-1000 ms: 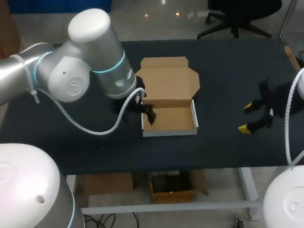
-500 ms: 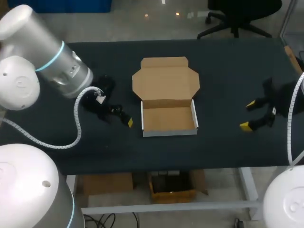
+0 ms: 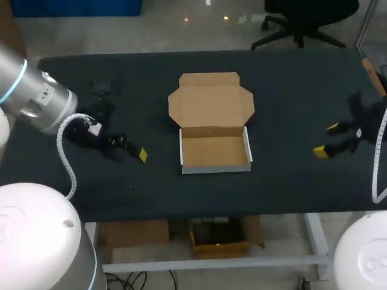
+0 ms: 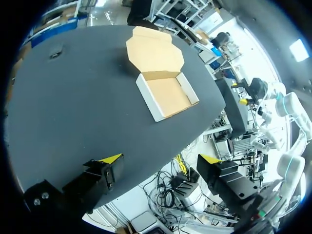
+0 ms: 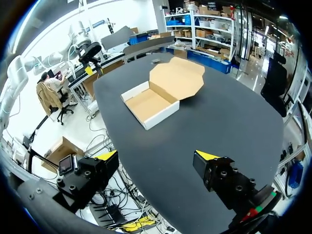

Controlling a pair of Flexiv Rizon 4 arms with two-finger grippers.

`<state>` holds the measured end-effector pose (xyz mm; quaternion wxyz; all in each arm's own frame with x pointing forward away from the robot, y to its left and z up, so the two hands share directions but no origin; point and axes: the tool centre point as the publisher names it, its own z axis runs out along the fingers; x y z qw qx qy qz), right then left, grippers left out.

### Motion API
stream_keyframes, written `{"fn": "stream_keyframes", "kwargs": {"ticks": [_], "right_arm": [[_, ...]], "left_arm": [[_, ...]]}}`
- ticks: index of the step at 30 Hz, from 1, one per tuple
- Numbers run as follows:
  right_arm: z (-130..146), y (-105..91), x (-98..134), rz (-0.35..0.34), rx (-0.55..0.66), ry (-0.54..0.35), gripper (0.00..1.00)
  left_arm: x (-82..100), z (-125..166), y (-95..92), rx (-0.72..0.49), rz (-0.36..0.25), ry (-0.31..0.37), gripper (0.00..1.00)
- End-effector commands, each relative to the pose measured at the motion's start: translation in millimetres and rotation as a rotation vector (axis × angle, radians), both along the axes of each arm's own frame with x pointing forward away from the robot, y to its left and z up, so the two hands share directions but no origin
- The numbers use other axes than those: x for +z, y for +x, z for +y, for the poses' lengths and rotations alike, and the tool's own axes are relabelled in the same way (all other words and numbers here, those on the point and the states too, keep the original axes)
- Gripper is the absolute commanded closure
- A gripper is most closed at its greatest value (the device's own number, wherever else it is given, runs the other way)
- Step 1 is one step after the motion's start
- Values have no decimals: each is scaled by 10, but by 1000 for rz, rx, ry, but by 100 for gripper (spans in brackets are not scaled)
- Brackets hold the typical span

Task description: Assemble the packaging by folding the flat box into shape, placing the metal phone stand inside, and closing the box properly

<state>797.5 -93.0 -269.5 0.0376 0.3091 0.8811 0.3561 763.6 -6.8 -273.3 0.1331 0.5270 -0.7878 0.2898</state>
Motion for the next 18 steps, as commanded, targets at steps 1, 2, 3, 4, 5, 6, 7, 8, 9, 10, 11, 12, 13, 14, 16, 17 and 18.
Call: {"fn": "stream_keyframes", "kwargs": {"ticks": [1, 2, 3, 4, 5, 6, 7, 8, 9, 10, 11, 12, 13, 14, 16, 17, 18], "right_arm": [[-45, -80, 97, 20, -39, -11, 0], [-64, -83, 109, 24, -45, -9, 0], [-82, -90, 121, 30, -52, -3, 0], [-100, -91, 130, 47, -68, -6, 0], [-118, -87, 141, 56, -85, -4, 0], [-136, -87, 152, 70, -92, -1, 0], [-153, -85, 164, 96, -107, -9, 0], [-164, -82, 179, 100, -122, -19, 0], [-175, -87, 199, 108, -126, -27, 0], [-188, -89, 223, 122, -145, -44, 0], [-206, -88, 251, 126, -158, -49, 0], [-226, -87, 278, 136, -171, -57, 0], [-250, -80, 304, 150, -190, -65, 0], [-282, -72, 331, 154, -206, -65, 0], [-331, -45, 379, 187, -254, -86, 0], [-345, -30, 398, 197, -269, -92, 0], [-352, -21, 418, 206, -279, -101, 0]], "left_arm": [[104, 44, -125, 78, -54, -8, 0], [124, 51, -130, 92, -47, -4, 0], [146, 55, -130, 110, -38, 1, 0], [168, 61, -137, 111, -37, 5, 0], [190, 66, -139, 135, -27, 14, 0], [216, 64, -128, 158, -8, 28, 0], [240, 63, -118, 161, 0, 43, 0], [262, 58, -106, 171, 16, 59, 0], [287, 59, -88, 192, 24, 64, 0], [314, 63, -75, 204, 33, 82, 0], [335, 61, -64, 215, 34, 99, 0], [357, 57, -52, 229, 35, 110, 0], [382, 59, -36, 238, 41, 119, 0], [408, 62, -13, 247, 45, 134, 0], [444, 60, 37, 276, 54, 160, 0], [458, 61, 64, 284, 60, 174, 0], [466, 63, 85, 288, 64, 188, 0]]}}
